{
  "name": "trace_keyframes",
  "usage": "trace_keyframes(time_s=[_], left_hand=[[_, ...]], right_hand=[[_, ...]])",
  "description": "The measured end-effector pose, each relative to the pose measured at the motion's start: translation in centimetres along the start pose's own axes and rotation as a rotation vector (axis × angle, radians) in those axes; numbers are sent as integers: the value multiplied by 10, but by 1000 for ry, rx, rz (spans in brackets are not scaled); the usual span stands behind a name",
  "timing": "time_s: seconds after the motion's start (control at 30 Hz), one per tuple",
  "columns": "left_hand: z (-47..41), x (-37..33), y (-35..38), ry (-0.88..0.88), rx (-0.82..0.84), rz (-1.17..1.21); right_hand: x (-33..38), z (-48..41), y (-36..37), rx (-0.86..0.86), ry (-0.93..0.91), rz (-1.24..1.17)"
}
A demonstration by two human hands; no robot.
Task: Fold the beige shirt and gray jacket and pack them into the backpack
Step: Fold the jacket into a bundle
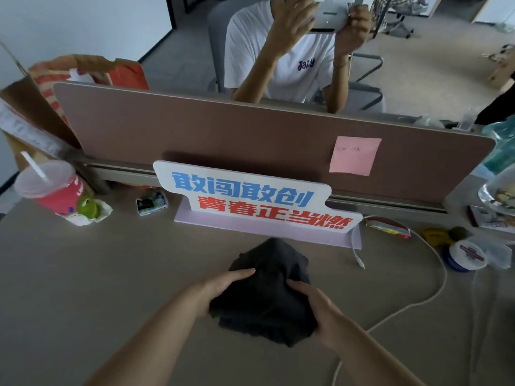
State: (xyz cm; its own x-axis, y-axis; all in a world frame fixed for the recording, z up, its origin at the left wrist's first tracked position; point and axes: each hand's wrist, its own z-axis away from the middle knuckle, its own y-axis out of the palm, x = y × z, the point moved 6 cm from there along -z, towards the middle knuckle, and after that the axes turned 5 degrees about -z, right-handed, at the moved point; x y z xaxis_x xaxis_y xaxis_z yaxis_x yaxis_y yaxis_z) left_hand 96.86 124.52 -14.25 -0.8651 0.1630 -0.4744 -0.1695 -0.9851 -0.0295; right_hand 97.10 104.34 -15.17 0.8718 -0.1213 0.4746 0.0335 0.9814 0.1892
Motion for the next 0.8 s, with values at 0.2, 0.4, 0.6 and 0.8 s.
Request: trace_keyframes(time_s=[0.2, 0.4, 0.6, 0.8], left_hand=[[29, -7, 54, 78, 167, 61], [56, -32, 120, 145, 294, -45], [68, -20, 236, 129, 539, -94], [113, 6, 345, 127, 669, -289]], right_hand=[[-3, 48, -31, 9, -56, -156], [-22, 117, -97, -101, -215, -385], [-72, 189, -174, -162, -298, -580], [-133, 260, -255, -254, -324, -675]])
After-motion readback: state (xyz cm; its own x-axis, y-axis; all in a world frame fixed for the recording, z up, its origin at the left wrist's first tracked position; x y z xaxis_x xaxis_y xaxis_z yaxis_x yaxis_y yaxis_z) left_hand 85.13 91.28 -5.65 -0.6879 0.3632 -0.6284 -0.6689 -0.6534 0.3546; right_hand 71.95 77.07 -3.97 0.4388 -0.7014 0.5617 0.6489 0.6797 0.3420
